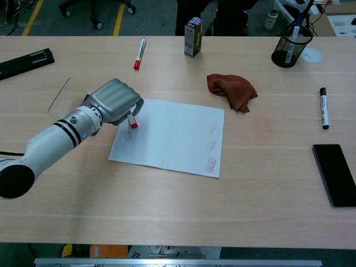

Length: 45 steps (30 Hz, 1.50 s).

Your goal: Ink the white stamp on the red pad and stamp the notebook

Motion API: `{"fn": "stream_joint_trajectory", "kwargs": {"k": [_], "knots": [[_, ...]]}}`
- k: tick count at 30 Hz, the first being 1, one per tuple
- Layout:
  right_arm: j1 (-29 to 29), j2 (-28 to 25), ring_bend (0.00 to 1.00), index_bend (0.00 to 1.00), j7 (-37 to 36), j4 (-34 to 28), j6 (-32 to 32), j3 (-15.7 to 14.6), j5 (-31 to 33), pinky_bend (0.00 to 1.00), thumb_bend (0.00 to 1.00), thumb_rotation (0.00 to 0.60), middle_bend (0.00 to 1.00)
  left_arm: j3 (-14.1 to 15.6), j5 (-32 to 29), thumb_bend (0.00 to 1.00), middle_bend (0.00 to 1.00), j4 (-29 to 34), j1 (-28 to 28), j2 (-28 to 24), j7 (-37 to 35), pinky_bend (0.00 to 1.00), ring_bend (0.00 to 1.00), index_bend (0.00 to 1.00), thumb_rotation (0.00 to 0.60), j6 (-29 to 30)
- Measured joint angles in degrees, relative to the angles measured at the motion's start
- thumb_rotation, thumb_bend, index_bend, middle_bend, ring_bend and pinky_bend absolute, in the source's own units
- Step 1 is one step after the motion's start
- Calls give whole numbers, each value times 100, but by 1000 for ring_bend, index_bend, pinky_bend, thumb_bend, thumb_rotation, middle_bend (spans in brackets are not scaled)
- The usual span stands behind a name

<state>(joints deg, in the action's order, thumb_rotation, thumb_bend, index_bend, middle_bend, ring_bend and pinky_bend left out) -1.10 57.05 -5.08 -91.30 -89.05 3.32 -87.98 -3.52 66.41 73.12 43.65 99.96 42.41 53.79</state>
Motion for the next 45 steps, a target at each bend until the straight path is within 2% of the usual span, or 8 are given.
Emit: {"fn": "stream_joint_trajectory", "kwargs": {"k": [19, 31, 36, 45], "knots": [[46, -27, 417, 406, 12, -26, -45, 5, 15, 522, 187, 600, 491, 57, -179, 384, 1000, -271, 6, 216, 75, 1000, 1000, 625, 600, -131], [64, -39, 417, 406, 9, -32, -62, 8, 16, 522, 187, 600, 491, 66, -186, 384, 1000, -220, 18, 214, 125, 1000, 1000, 626, 600, -107], [49, -40, 417, 406, -9, -30, -58, 22, 5, 522, 187, 600, 491, 22, -101, 384, 1000, 12, 2, 51, 84, 1000, 1000, 626, 600, 44], [-51, 13, 417, 406, -52, -4, 32, 50, -42, 522, 186, 600, 491, 2, 185, 384, 1000, 1026, -191, -780, -29, 1000, 1000, 623, 600, 563]]}}
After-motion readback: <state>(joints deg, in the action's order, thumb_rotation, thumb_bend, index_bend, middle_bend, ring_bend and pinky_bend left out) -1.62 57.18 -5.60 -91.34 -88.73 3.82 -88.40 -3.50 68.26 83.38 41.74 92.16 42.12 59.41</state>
